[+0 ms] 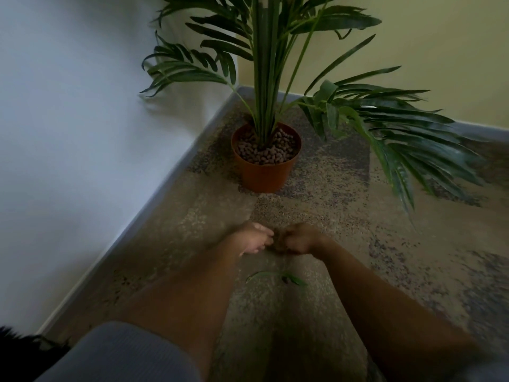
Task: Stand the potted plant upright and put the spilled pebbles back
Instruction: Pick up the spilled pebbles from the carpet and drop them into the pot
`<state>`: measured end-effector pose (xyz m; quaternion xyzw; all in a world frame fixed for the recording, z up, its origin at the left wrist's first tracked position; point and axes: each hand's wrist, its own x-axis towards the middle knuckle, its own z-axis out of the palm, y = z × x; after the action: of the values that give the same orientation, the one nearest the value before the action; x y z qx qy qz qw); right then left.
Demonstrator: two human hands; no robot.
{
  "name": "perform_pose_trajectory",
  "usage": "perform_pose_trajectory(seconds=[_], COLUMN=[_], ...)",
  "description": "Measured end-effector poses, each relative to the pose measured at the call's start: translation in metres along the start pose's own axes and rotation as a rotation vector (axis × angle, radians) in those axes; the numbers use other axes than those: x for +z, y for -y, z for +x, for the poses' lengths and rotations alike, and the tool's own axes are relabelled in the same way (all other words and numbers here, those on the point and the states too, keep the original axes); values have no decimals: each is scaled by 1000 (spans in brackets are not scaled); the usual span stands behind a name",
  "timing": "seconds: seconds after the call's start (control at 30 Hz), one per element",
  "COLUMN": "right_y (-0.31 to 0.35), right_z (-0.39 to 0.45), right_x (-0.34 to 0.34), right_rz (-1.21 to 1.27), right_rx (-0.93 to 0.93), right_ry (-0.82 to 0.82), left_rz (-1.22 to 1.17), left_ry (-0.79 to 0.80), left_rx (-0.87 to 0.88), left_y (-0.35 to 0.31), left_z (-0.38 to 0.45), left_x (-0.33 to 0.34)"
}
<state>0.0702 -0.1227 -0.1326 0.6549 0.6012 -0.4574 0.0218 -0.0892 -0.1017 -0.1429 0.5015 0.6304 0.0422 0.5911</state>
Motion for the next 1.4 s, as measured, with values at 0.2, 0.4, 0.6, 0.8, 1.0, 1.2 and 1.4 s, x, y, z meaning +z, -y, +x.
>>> perform_pose_trajectory(seconds=[0.2, 0.4, 0.6, 0.8, 1.0, 1.2, 1.4], right_y=[-10, -13, -26, -35, -36, -30, -10], right_z=[-10, -10, -11, -11, -14, -4, 7], right_x=[18, 28, 33, 30, 22, -2, -18], right_rz=[-493, -492, -210, 1, 403, 696, 944], right_rx=[-80, -72, 24, 34, 100, 99, 2], right_ry=[182, 102, 78, 45, 8, -156, -383], left_rz=[307, 508, 633, 534, 256, 13, -672], left_ry=[45, 108, -38, -27, 6, -79, -270], left_rx=[109, 231, 290, 292, 222, 223, 226], left_y=[25, 39, 39, 40, 39, 15, -19], left_z=[-5, -13, -11, -7, -1, 1, 5], left_x=[18, 40, 55, 55, 46, 29, 11])
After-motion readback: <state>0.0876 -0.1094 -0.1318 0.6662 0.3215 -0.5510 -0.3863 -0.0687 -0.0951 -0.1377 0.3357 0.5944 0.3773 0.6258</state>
